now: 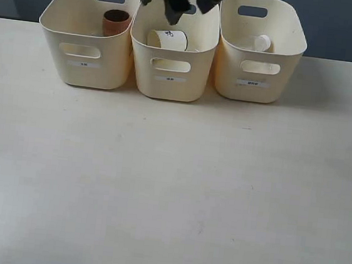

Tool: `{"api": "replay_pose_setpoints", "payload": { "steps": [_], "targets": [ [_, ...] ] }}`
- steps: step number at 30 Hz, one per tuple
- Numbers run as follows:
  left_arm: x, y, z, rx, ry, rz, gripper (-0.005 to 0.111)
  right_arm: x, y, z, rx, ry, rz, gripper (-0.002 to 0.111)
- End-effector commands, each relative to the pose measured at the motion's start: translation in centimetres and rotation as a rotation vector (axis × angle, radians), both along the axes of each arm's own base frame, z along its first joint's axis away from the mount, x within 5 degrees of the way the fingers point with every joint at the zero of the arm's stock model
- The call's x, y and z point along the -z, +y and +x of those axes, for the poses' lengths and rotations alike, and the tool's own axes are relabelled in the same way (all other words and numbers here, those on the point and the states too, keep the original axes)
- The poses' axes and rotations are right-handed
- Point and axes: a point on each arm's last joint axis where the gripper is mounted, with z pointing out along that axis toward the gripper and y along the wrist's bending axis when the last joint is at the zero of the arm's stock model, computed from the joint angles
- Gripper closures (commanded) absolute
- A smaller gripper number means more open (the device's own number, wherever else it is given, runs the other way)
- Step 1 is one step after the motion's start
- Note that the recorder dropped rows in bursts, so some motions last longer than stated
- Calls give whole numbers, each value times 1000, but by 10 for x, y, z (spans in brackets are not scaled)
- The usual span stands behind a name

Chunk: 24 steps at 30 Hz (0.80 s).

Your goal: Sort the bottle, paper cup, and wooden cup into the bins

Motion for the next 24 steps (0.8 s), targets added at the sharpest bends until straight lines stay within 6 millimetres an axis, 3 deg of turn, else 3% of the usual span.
{"api": "replay_pose_setpoints", "payload": {
  "steps": [1, 11, 15, 18, 24],
  "targets": [
    [0, 0, 0, 3, -9, -2, 107, -41, -23, -12, 69, -118, 12, 55],
    [0, 0, 0, 3, -9, -2, 107, -103, -56, -52, 78, -250, 98, 55],
    [0, 0, 0, 3, -9, -2, 107, -122, -76, -77, 80, -289, 123, 55],
    [0, 0, 0, 3, -9, -2, 107, -126, -93, -98, 78, -299, 116, 55],
    [0, 0, 0, 3, -9, -2, 107, -113, -144, -160, 104, -319, 119, 55]
  ]
}}
